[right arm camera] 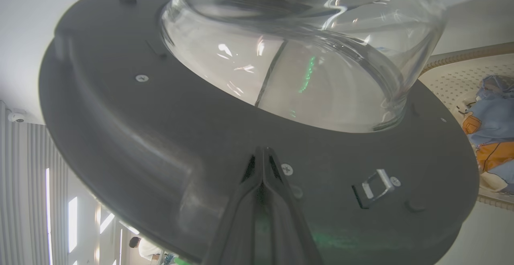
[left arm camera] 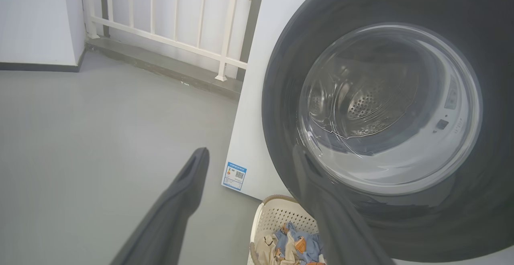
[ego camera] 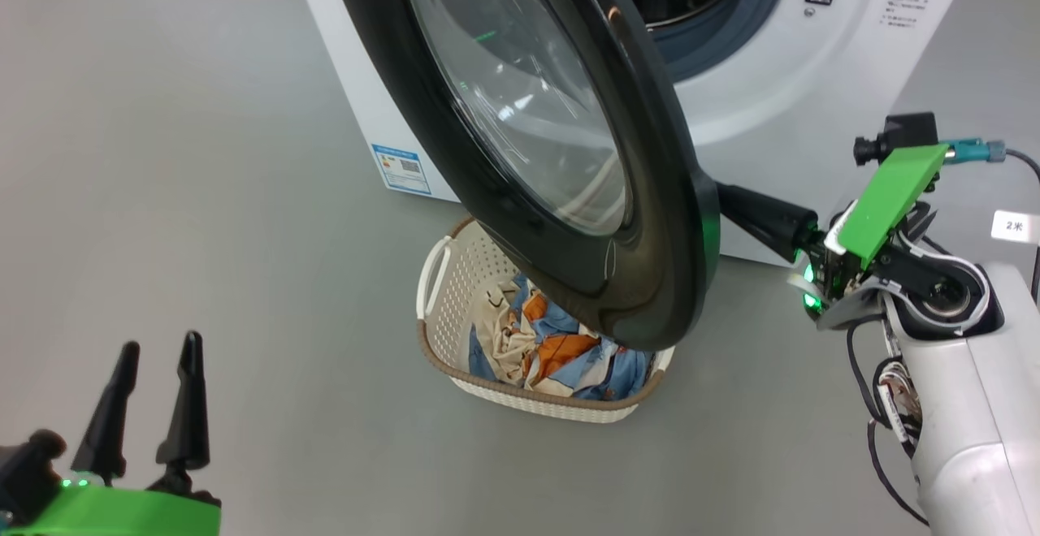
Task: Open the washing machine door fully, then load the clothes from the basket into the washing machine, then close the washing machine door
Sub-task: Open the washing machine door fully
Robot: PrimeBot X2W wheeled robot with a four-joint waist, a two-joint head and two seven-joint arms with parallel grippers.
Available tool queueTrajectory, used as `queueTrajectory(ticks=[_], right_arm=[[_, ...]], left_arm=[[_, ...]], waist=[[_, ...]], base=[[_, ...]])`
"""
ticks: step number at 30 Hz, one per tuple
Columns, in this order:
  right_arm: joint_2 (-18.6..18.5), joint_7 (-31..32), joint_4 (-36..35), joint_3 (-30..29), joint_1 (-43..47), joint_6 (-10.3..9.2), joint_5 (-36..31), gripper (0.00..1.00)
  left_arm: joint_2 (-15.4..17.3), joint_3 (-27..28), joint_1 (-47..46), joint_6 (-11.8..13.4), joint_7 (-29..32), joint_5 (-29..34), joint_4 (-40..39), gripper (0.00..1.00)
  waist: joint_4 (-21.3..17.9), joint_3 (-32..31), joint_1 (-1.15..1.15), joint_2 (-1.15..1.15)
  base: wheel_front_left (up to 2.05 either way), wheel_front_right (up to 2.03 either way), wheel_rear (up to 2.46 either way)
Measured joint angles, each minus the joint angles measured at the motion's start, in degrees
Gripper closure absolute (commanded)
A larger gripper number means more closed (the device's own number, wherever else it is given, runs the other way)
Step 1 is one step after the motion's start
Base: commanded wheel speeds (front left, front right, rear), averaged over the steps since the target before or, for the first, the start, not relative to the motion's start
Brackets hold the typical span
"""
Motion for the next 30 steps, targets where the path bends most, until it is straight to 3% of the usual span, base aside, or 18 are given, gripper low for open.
queueTrajectory(ticks=[13, 30], right_arm=[[-0.07, 1.36, -3.58, 2.45, 6.43, 0.00, 4.86, 1.00], [-0.03, 2.04, -5.05, 5.87, 9.46, 0.00, 9.04, 1.00]], left_arm=[[-0.96, 0.40, 1.54, 0.00, 0.00, 1.91, 1.24, 0.00], [-2.29, 0.78, 1.66, 0.00, 0.01, 3.01, 3.07, 0.00]], waist=[[3.19, -3.22, 0.00, 0.00], [10.89, -5.75, 0.00, 0.00]], base=[[0.00, 0.00, 0.00], [0.00, 0.00, 0.00]])
